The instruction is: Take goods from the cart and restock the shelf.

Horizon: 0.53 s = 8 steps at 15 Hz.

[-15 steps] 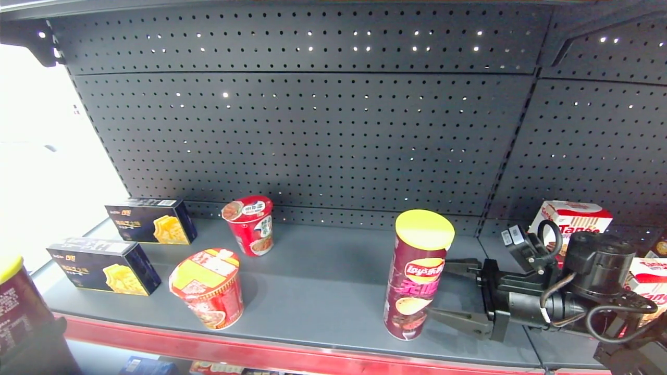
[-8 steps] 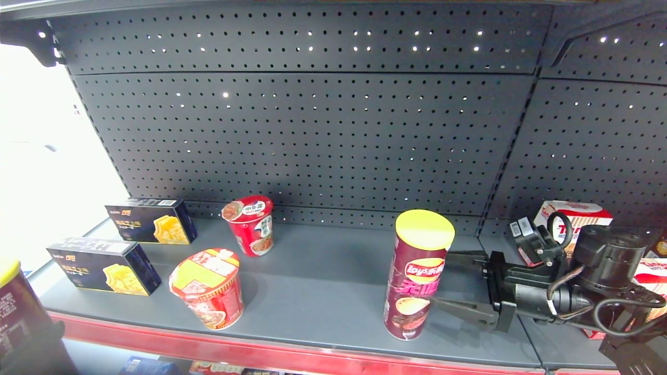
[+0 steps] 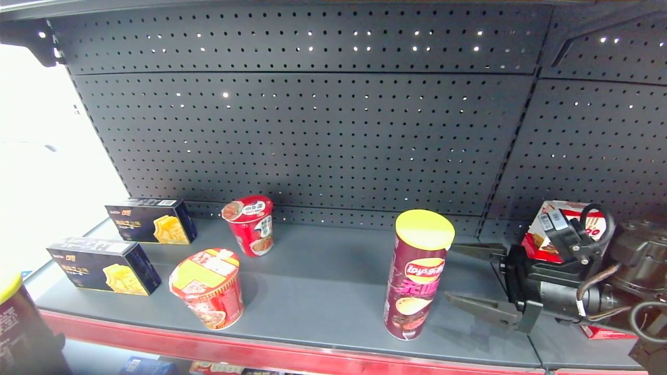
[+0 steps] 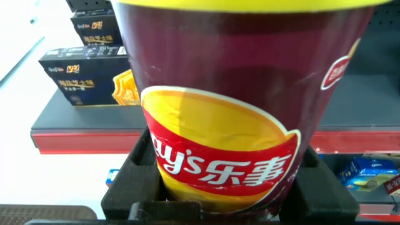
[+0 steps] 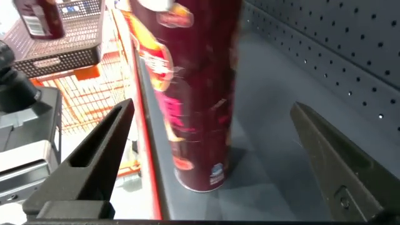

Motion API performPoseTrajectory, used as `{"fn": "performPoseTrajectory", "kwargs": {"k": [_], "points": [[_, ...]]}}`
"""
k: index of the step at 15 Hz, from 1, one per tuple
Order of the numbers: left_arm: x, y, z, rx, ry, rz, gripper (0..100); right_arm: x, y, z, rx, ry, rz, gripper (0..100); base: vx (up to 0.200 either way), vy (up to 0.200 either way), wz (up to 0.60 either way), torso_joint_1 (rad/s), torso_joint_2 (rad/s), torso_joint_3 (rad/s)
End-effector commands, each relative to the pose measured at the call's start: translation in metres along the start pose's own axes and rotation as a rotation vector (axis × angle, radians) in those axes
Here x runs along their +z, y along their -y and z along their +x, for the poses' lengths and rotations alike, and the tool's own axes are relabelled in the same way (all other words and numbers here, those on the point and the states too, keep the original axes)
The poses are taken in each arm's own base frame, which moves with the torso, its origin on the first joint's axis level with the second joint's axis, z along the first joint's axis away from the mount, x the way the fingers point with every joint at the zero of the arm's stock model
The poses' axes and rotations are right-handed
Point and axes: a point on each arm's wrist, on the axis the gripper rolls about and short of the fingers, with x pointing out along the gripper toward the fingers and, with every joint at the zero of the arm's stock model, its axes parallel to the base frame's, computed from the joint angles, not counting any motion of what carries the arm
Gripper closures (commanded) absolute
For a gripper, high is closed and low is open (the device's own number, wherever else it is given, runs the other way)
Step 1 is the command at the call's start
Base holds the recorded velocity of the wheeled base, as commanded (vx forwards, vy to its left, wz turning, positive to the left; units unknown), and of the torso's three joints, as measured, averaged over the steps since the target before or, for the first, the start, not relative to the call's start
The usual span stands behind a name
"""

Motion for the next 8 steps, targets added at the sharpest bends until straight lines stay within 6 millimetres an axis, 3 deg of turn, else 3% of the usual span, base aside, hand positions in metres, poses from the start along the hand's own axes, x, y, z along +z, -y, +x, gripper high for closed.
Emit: {"fn": "performPoseTrajectory", "kwargs": {"k": [1,8], "points": [[-0.002,-0.001,-0.004,0.002,0.007,-0.002,100,0.011,-0.014,-0.011,0.0,0.029,-0.036,0,0.0,0.0,0.0,0.0,0.0,0.0],[-0.009,-0.002,-0.008,0.002,0.004,0.001,100,0.04,-0.048,-0.041,-0.006,0.084,-0.105,0,0.0,0.0,0.0,0.0,0.0,0.0]]}}
